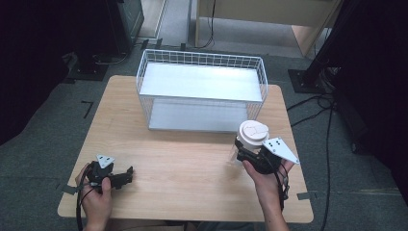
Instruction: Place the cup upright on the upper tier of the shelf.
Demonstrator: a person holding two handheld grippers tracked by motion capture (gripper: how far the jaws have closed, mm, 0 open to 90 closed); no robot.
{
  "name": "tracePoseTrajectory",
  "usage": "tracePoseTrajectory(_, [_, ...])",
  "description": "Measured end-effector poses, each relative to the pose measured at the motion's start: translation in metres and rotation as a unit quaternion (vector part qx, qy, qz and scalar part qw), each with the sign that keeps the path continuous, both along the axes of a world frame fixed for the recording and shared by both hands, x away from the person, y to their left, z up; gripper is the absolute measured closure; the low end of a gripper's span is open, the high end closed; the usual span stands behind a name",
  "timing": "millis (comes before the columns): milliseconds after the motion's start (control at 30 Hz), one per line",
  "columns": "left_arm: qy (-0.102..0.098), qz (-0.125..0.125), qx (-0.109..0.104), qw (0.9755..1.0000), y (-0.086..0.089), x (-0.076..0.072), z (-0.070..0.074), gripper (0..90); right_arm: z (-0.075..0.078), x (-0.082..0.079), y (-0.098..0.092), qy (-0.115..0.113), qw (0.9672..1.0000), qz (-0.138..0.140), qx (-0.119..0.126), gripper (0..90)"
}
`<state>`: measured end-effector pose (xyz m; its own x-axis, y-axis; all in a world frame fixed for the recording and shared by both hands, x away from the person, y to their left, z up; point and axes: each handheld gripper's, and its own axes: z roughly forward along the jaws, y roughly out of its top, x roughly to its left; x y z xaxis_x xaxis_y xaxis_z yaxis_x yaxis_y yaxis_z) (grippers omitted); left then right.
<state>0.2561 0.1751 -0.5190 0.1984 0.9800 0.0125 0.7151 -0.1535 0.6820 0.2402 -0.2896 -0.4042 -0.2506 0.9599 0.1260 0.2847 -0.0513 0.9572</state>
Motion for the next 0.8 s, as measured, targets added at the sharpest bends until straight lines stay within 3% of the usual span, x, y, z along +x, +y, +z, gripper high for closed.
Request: tracePoseTrajectory(800, [-0.001, 0.000, 0.000, 1.0000, 0.000, 0.000, 0.000, 0.0, 0.065, 0.026, 0.035, -0.045, 0.9987, 0.022, 0.005, 15.4])
